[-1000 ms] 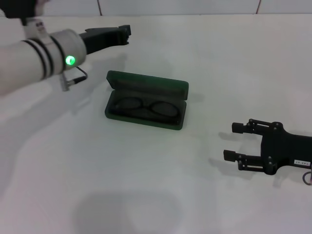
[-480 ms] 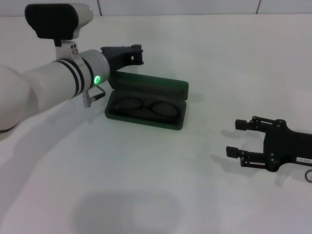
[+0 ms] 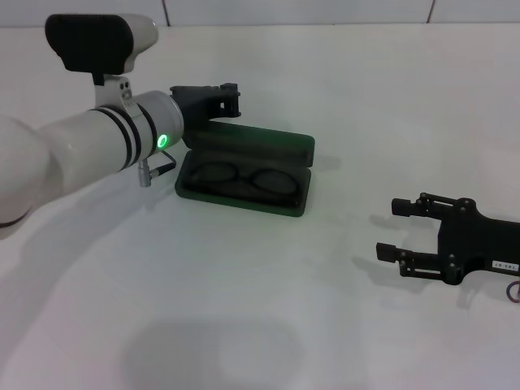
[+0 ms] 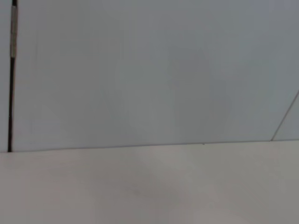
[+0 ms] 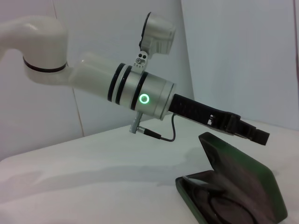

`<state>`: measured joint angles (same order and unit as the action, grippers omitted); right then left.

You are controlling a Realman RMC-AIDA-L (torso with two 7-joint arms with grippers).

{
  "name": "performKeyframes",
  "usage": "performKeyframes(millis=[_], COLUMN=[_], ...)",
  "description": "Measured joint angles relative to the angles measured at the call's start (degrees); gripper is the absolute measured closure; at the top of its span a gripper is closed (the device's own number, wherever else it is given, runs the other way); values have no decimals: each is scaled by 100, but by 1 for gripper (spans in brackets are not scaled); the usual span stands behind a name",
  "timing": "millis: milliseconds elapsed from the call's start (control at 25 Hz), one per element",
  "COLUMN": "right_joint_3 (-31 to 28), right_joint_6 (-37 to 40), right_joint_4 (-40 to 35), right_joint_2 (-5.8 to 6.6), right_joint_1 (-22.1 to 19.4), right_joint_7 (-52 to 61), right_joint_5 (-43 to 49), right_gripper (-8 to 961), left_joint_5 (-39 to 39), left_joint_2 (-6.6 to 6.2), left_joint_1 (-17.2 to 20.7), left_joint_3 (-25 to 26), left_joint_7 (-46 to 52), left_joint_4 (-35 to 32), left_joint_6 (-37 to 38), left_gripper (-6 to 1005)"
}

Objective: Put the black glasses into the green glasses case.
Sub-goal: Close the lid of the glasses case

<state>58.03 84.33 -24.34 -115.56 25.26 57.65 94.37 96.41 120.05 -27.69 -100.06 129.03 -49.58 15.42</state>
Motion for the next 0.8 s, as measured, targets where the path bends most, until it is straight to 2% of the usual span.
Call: performKeyframes(millis=[800], right_joint_3=[0], right_joint_6=[-54], right_joint_4=[0], right_joint_2=[-11], right_joint_1=[26], right_joint_7=[0], right_joint_5=[-7], right_gripper=[209], left_joint_5=[-6], left_joint_2=[-8], left_joint_1=[146], left_joint_3=[139], left_joint_7=[-43], left_joint_4=[-53], left_joint_6=[410], left_gripper=[989])
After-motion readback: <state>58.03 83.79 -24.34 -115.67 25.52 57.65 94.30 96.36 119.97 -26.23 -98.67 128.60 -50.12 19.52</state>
